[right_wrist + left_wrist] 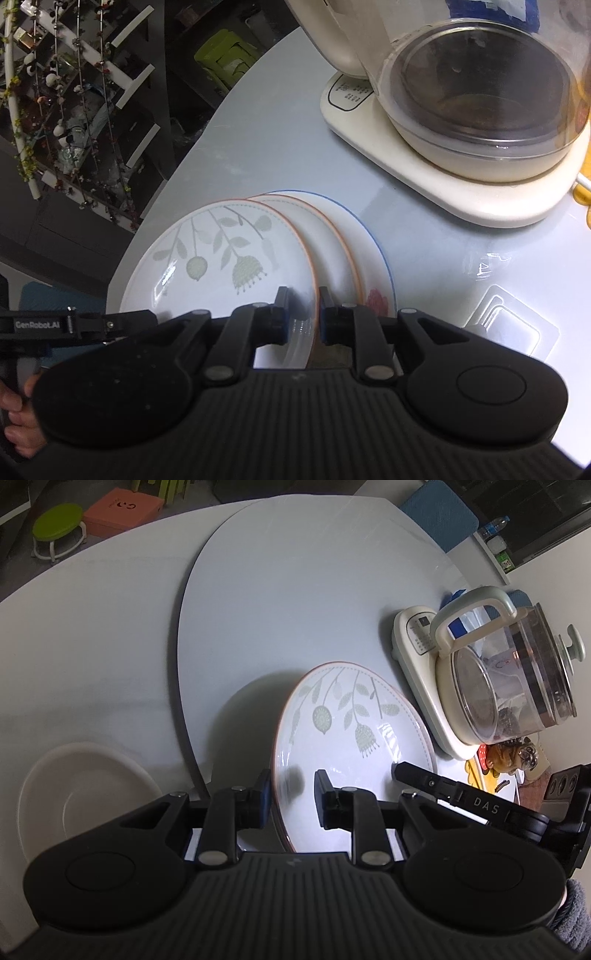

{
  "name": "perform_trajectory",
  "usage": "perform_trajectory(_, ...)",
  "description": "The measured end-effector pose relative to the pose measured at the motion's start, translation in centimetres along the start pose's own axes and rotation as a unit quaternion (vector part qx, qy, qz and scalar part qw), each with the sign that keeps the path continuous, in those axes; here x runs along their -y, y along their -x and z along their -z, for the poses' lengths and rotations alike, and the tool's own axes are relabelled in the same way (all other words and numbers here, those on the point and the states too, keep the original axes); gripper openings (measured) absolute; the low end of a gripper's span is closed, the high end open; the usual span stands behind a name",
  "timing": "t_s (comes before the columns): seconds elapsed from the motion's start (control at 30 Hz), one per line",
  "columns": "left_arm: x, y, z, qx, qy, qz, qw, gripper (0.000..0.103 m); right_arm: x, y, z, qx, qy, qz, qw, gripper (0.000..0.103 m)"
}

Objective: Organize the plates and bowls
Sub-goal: 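Lower the leaf-pattern plate onto the plate stack with both grippers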

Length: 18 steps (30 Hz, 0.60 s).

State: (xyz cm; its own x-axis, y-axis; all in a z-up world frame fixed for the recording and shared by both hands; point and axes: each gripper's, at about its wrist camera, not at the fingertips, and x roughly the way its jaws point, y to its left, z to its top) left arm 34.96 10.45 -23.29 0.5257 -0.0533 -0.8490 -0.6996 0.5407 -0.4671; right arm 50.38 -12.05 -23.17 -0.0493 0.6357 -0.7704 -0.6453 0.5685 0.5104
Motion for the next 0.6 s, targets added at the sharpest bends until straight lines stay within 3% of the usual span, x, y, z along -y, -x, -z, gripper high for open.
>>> perform_trajectory(0.6,0.9,0.2,0.8,-0.015,-0.006,-0.004,0.9999,0.027,-2.8,2.2,-0.2,0.020,0.039,0.087,0.995,0.018)
